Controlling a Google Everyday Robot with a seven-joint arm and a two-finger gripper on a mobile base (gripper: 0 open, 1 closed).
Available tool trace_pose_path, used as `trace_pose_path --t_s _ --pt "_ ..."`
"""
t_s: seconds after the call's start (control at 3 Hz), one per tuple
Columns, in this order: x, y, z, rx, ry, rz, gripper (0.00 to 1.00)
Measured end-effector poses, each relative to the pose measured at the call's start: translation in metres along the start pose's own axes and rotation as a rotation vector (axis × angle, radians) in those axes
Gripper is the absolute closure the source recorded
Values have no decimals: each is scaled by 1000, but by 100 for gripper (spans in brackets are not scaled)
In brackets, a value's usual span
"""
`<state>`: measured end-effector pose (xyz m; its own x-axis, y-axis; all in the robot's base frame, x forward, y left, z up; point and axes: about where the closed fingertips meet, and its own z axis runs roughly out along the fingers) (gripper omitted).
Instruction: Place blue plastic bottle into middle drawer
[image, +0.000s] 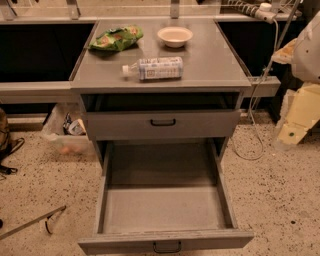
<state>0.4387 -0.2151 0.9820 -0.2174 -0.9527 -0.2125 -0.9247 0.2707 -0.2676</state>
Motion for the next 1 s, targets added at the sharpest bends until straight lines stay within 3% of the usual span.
trace_pose_path --t_s 0.33,0.67,1.0 --pt "0 0 0 1 0 0 0" --pt "-13 -28 19 17 -21 -27 0" --pt "-40 -79 44 57 -73 -84 0"
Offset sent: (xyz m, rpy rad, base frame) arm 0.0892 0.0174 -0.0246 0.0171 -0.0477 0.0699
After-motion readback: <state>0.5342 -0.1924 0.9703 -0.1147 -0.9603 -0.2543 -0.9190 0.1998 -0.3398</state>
